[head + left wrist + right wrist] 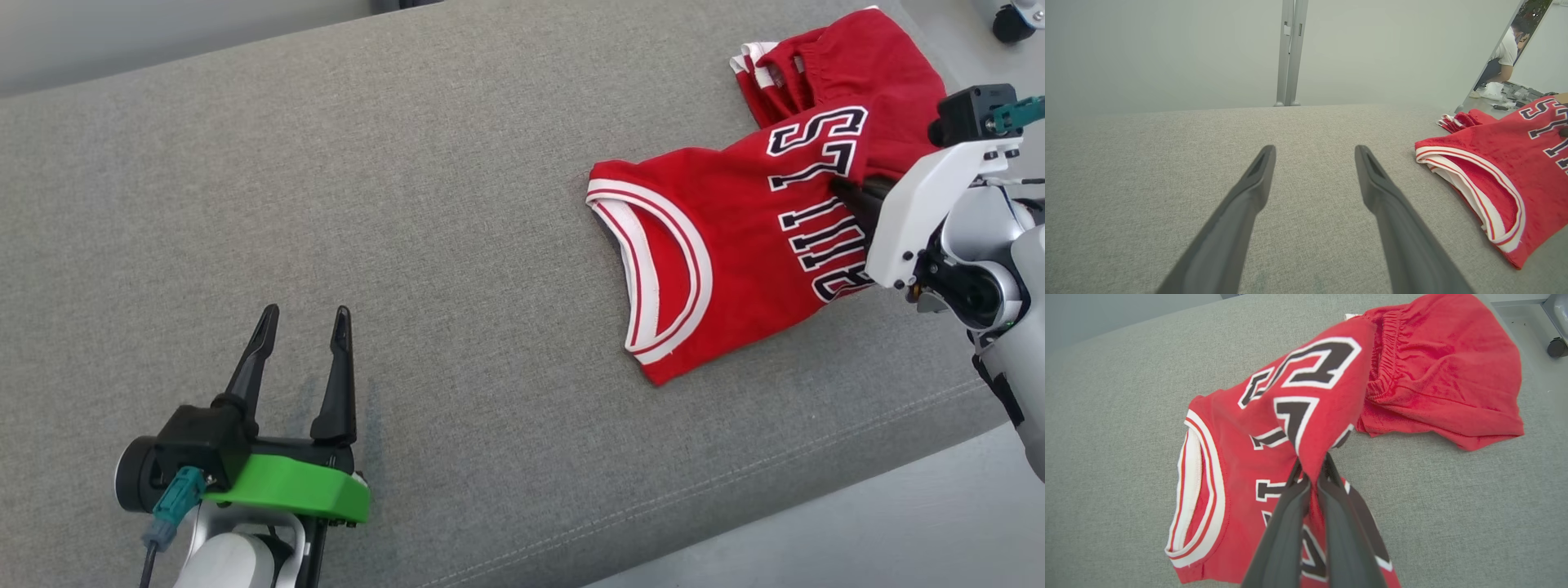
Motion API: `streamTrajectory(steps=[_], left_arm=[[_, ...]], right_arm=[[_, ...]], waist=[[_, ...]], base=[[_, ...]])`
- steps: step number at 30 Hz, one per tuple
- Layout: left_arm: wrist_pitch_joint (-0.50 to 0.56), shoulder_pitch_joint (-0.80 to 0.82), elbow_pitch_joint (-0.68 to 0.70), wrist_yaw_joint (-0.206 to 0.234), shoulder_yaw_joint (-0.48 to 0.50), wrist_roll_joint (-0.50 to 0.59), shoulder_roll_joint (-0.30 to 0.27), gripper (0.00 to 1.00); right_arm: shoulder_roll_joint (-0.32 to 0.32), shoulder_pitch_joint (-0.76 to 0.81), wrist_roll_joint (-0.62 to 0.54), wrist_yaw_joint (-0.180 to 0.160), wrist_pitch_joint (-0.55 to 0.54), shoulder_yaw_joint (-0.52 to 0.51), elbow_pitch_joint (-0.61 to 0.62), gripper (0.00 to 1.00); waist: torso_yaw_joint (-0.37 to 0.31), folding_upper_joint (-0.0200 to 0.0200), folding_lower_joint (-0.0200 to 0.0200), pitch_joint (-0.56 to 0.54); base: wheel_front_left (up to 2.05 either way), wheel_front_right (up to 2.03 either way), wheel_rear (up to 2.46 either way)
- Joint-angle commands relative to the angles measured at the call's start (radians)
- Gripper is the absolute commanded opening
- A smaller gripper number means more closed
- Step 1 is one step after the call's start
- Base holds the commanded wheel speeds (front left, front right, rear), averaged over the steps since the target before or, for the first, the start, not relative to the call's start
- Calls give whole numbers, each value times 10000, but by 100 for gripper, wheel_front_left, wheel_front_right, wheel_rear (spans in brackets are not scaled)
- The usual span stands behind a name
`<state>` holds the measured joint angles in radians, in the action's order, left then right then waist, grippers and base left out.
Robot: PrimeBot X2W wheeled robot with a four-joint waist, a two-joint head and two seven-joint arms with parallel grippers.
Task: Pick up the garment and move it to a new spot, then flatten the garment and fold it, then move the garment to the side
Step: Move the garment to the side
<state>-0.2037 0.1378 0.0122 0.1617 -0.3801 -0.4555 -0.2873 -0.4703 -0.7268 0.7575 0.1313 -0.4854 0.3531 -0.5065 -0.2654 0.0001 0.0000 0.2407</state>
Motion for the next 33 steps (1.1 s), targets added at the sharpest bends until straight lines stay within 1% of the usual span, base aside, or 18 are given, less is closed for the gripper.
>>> streamTrajectory(steps=[1, 8, 15, 19, 25, 33], left_arm=[[-9, 180, 13, 43, 60, -41, -62, 100], [-124, 160, -98, 17, 53, -137, 58, 100], [-257, 99, -239, -17, 14, -195, 164, 100], [-300, 105, -240, -24, 14, -188, 136, 100], [-321, 122, -85, 37, 58, -133, 19, 100], [-32, 378, 280, 84, 17, 33, -249, 100]], right_arm=[[107, -281, -145, -11, 53, -88, -71, 0], [315, -1018, -470, -11, -74, -231, -242, 0], [239, -1855, -877, -11, -359, -643, -677, 0], [114, -2153, -1176, -11, -448, -1010, -1047, 0], [-204, -2443, -1591, -11, -400, -1685, -1431, 0], [-662, -2933, -2160, -11, -51, -2318, -1590, 0]], waist=[[42, -1, 0, 101], [370, -1, 0, 11], [773, -1, 0, -9], [930, -1, 0, 75], [994, -1, 0, 306], [1001, -1, 0, 1015]], base=[[0, 0, 0], [0, 0, 0], [0, 0, 0], [0, 0, 0], [0, 0, 0], [0, 0, 0]])
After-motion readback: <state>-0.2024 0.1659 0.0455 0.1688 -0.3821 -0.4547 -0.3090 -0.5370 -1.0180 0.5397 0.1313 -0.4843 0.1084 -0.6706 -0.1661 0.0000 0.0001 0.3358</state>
